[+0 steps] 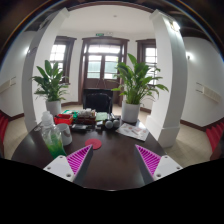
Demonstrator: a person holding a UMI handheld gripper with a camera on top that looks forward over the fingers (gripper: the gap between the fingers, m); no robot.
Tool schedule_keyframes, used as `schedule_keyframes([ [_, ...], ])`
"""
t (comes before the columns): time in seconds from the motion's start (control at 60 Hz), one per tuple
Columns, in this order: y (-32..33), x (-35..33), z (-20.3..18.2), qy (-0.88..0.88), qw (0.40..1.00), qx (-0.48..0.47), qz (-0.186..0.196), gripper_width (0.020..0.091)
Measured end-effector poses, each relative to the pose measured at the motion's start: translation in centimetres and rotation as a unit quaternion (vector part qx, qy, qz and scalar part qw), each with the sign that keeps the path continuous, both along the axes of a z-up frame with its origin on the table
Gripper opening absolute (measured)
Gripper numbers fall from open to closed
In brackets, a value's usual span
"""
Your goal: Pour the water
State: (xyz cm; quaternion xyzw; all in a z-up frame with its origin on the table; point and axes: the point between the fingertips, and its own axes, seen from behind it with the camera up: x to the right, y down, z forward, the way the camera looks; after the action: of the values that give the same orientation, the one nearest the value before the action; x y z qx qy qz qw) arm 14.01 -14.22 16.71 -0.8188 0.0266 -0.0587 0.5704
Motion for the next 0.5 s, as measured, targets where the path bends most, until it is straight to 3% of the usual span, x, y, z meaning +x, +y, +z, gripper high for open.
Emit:
schedule_keyframes([
  [0.1,-1.6,-2.9,-2.6,0.01,1.0,-0.009,0.027,0.0856],
  [0.317,-2.5,-14.4,-6.1,0.049,0.991,0.017,0.125,0.0859],
  [0.5,2.7,-18.7,-5.4,0.052,0.988,0.059,0.136,0.0858],
])
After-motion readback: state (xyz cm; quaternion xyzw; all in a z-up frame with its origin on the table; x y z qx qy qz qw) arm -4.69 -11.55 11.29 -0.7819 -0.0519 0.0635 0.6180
